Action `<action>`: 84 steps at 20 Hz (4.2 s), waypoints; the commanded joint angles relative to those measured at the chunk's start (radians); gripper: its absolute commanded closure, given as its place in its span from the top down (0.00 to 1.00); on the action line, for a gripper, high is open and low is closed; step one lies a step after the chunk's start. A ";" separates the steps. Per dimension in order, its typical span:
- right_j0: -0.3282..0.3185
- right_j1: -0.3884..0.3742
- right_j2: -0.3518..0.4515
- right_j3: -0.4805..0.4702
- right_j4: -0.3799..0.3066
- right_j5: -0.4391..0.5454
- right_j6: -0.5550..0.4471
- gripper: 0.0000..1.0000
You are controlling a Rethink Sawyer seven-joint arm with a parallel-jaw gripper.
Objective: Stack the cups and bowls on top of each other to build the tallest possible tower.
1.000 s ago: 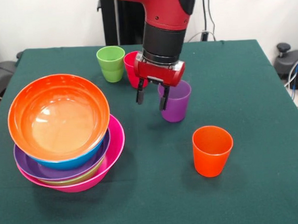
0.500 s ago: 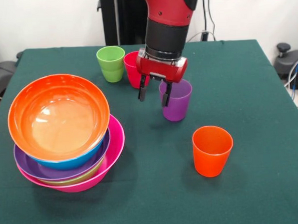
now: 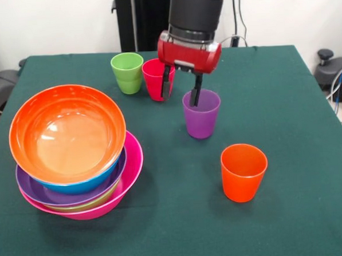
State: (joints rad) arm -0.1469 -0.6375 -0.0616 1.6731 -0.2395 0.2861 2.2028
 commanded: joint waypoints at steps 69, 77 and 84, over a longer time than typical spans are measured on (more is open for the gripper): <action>0.009 0.158 0.049 0.094 0.011 -0.200 0.048 1.00; 0.014 0.141 0.048 0.097 0.022 -0.186 0.053 1.00; 0.035 0.080 0.042 0.116 0.039 -0.125 0.054 1.00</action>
State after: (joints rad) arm -0.1288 -0.5319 -0.1069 1.7612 -0.1892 0.1066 2.2026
